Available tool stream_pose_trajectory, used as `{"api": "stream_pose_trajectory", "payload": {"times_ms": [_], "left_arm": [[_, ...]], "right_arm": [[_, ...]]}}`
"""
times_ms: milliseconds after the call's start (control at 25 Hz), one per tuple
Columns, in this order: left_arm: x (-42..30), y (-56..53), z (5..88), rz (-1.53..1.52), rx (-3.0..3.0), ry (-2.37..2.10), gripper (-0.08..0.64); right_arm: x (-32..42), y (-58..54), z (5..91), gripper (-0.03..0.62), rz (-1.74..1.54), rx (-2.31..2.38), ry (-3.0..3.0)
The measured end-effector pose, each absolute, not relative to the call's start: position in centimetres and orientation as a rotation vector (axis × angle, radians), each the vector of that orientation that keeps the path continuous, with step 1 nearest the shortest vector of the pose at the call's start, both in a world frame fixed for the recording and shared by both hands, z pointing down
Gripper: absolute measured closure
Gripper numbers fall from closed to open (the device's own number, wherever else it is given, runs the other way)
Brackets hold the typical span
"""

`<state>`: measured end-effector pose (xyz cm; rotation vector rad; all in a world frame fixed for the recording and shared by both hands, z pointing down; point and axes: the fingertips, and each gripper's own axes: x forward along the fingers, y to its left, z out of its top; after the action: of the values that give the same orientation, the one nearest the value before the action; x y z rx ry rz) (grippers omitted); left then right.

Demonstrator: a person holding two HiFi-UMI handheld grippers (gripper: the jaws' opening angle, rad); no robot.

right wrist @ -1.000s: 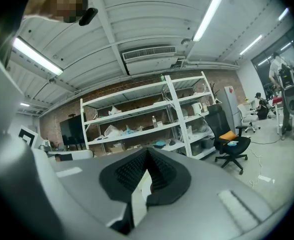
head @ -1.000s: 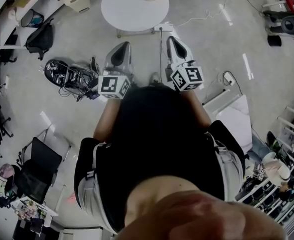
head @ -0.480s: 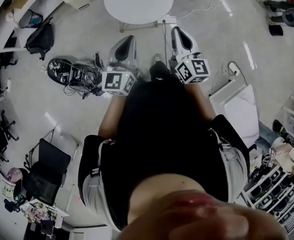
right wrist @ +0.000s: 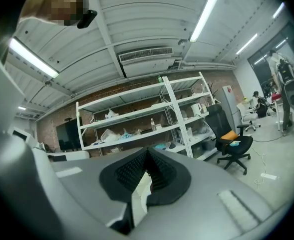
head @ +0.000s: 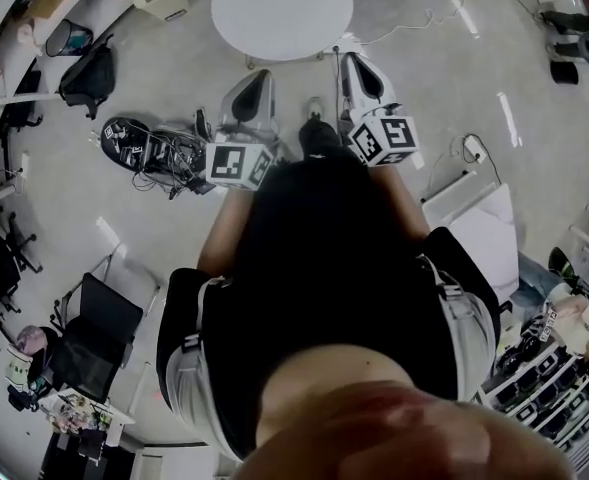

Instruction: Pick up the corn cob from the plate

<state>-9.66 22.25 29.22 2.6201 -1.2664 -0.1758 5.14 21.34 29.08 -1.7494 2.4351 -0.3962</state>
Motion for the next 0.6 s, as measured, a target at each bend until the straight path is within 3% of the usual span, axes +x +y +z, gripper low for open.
{"api": "stream_pose_trajectory", "payload": {"times_ms": [600], "left_arm": [[-2.9,13.6,29.9,-0.113,2.611,-1.277,0.558]], "right_arm": [[10.5,12.7,30.5,0.586,-0.451,-1.715,2.483]]}}
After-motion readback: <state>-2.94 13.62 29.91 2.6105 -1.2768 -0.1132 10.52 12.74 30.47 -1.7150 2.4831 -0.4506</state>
